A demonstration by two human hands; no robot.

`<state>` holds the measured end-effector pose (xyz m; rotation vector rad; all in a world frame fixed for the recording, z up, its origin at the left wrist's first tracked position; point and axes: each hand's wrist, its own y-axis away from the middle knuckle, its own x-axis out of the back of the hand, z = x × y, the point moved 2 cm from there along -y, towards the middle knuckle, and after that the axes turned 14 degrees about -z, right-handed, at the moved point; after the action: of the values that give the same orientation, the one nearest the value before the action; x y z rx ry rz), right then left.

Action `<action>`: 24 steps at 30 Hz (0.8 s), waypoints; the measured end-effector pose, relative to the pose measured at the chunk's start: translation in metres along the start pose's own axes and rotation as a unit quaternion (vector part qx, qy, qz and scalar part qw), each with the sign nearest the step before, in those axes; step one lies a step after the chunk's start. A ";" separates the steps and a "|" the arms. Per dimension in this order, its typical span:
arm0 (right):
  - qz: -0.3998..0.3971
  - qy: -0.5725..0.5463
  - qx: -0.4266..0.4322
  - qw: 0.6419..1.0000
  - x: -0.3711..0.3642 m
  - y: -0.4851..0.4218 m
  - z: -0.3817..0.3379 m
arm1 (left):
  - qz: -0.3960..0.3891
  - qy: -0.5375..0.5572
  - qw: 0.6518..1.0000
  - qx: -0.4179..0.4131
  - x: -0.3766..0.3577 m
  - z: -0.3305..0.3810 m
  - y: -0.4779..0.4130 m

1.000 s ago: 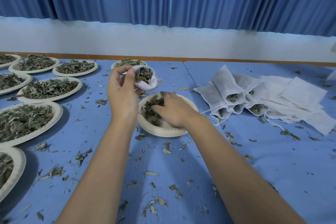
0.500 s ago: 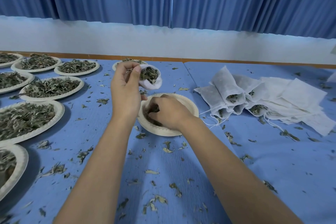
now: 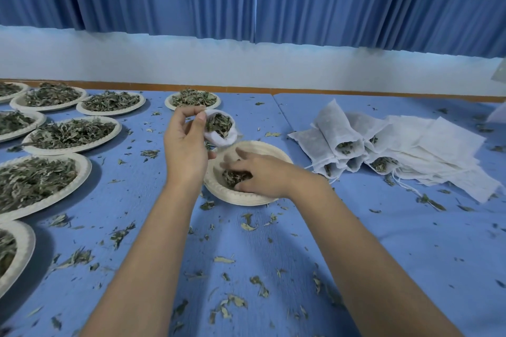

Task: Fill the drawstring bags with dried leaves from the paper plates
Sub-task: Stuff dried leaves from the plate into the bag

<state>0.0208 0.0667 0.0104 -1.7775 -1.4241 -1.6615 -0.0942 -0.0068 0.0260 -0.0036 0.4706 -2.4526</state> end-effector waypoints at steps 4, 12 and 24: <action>0.009 0.003 0.016 1.000 -0.003 0.001 -0.003 | 0.001 0.006 1.000 0.005 -0.001 -0.003 0.001; 0.103 0.004 -0.009 0.995 -0.007 0.001 -0.001 | 0.006 0.013 1.000 0.015 -0.002 -0.006 0.002; 0.207 -0.002 -0.083 0.975 -0.010 0.002 -0.013 | 0.025 0.024 0.999 0.022 0.001 -0.009 0.001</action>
<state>0.0174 0.0512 0.0055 -1.9996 -0.8544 -1.5843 -0.0952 -0.0056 0.0172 0.0846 0.4321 -2.4172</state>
